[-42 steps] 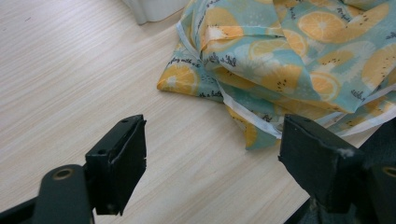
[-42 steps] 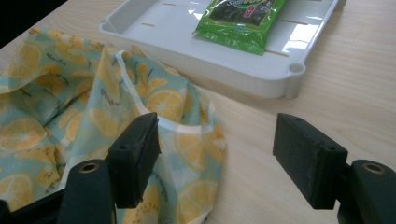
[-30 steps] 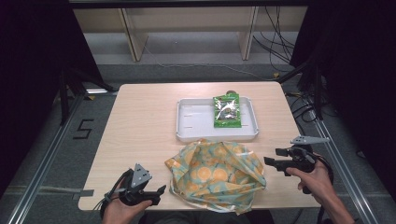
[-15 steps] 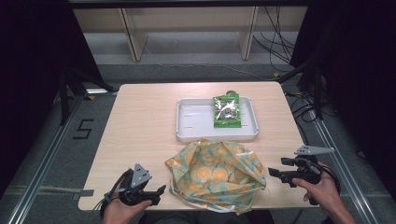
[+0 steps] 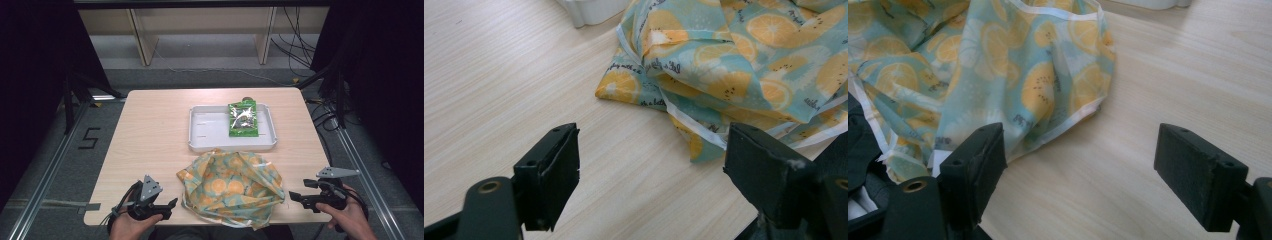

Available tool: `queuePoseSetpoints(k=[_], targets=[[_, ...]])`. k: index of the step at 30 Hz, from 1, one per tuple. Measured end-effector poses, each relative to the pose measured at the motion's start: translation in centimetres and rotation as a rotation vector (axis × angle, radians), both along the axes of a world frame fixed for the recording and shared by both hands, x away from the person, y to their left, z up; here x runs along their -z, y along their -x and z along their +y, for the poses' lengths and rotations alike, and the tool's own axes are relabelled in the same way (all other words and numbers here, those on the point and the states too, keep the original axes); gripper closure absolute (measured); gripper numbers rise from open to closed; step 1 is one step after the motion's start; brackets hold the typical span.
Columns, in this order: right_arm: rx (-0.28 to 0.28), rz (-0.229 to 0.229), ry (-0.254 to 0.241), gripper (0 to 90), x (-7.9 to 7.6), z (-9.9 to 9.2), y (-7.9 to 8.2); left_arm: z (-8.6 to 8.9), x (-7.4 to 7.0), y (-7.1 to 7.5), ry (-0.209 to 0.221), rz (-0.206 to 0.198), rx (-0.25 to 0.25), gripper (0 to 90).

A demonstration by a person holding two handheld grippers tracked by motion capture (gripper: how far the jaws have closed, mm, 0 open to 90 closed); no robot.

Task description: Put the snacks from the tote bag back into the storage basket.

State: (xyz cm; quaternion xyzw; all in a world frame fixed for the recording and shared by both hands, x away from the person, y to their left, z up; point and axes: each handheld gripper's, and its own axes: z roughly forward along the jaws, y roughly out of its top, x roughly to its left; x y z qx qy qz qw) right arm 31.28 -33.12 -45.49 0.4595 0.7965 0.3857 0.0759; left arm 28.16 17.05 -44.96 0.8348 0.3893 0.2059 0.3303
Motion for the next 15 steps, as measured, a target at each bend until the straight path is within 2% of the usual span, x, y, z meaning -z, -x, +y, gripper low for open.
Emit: queuePoseSetpoints(k=[1, 2, 3, 4, 5, 6, 8, 11, 14, 15], targets=[[-0.009, -0.019, 0.012, 21.9, 0.00, -0.13, 0.05, -0.01, 0.00, 0.00, 0.000, 0.001, -0.001, 21.5], [0.004, -0.003, 0.001, 21.9, -0.05, 0.01, 0.30, 0.00, 0.00, 0.00, -0.001, 0.001, -0.001, 21.5], [-0.012, -0.025, 0.014, 21.9, 0.01, -0.20, 0.30, 0.00, 0.04, -0.02, 0.005, -0.002, 0.000, 21.5], [0.004, -0.009, 0.002, 21.9, -0.01, -0.07, 0.54, 0.01, -0.01, -0.01, -0.002, 0.000, -0.003, 21.5], [-0.015, -0.021, 0.008, 21.9, 0.02, -0.27, 0.44, -0.03, 0.01, 0.00, 0.002, -0.001, -0.004, 21.4], [0.012, -0.002, -0.003, 21.9, -0.04, -0.11, 0.72, -0.02, 0.00, 0.00, -0.003, 0.001, -0.002, 21.4], [-0.002, -0.032, 0.018, 22.0, -0.08, -0.44, 0.62, -0.02, 0.00, 0.01, -0.003, 0.001, 0.000, 21.5], [-0.006, -0.037, 0.022, 22.1, -0.07, -0.48, 0.65, 0.00, 0.00, -0.01, -0.004, 0.001, -0.001, 21.4], [-0.002, -0.029, 0.020, 22.2, -0.11, -0.50, 0.65, 0.02, 0.03, -0.02, 0.003, -0.003, 0.000, 21.4], [0.011, -0.010, 0.002, 22.3, 0.00, -0.35, 0.71, 0.02, 0.04, -0.04, 0.004, -0.003, -0.001, 21.4]])
